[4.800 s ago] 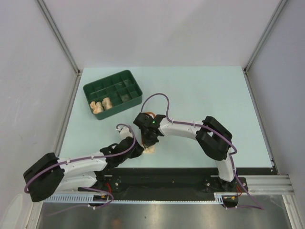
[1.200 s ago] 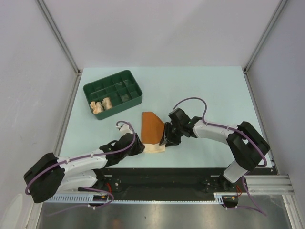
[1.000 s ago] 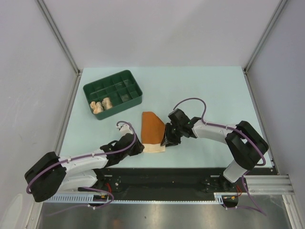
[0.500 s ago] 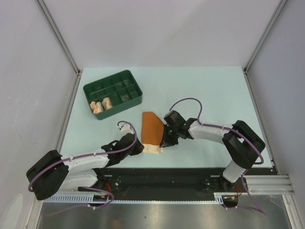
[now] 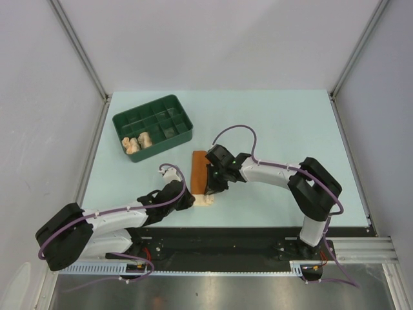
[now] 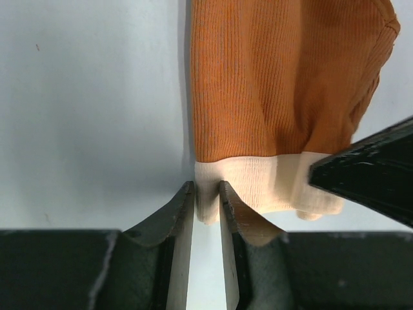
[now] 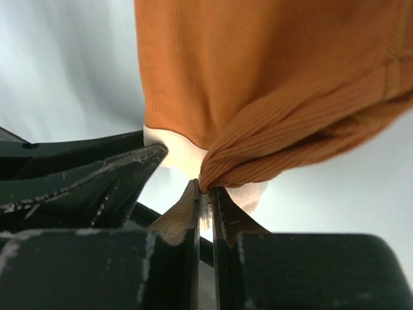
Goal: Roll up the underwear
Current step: Fold the underwear at the center of the board.
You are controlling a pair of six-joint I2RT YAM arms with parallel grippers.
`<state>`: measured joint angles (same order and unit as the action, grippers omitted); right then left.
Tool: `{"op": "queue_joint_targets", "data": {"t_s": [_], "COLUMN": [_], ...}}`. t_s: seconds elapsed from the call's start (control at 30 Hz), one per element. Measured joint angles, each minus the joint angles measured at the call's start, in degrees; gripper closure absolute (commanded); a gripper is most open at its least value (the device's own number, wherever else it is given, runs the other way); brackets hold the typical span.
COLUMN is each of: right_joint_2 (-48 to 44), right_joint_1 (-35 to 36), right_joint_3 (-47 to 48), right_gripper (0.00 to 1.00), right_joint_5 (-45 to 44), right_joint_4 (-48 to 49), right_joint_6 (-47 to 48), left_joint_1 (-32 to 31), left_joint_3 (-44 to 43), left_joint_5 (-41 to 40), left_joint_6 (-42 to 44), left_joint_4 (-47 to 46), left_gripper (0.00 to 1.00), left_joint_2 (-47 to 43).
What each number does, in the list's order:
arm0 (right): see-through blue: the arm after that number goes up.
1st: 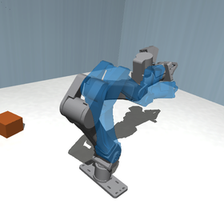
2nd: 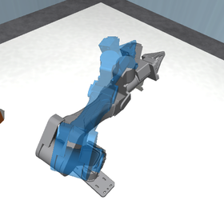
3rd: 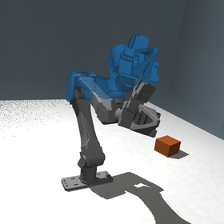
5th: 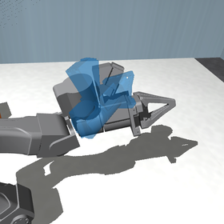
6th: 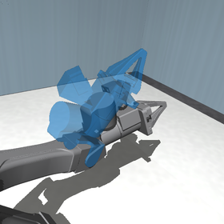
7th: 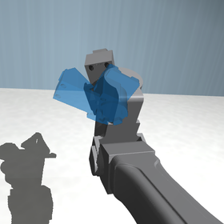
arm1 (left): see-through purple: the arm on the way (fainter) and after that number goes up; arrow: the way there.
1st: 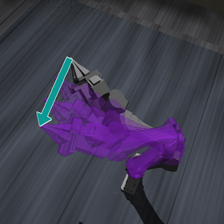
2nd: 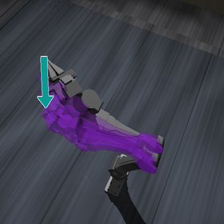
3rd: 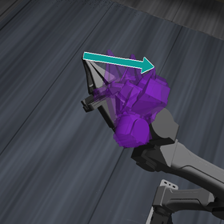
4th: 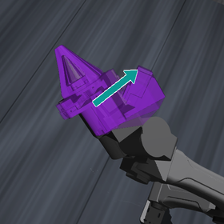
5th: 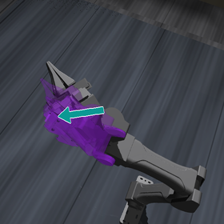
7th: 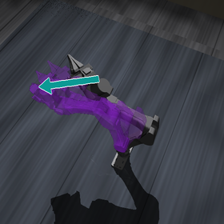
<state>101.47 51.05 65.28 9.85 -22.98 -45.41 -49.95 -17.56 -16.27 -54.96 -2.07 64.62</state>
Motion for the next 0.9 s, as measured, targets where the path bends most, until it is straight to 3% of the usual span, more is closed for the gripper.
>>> {"op": "queue_joint_targets", "data": {"t_s": [0.77, 0.83, 0.9], "right_joint_2": [10.67, 10.99, 11.17], "right_joint_1": [3.45, 3.43, 3.43], "right_joint_3": [10.05, 10.29, 10.43], "right_gripper": [1.0, 0.91, 0.76], "right_joint_5": [1.6, 1.79, 1.81], "right_joint_4": [-1.18, -1.22, -1.29], "right_joint_6": [1.55, 1.57, 1.57], "left_joint_1": [0.0, 0.02, 0.02], "left_joint_3": [0.26, 0.31, 0.31], "left_joint_5": [-0.04, -0.11, -0.31], "left_joint_6": [1.03, 1.03, 1.05], "left_joint_4": [-0.66, -0.63, -0.44], "left_gripper": [0.73, 0.7, 0.66], "left_joint_2": [0.0, 0.0, -0.15]}}
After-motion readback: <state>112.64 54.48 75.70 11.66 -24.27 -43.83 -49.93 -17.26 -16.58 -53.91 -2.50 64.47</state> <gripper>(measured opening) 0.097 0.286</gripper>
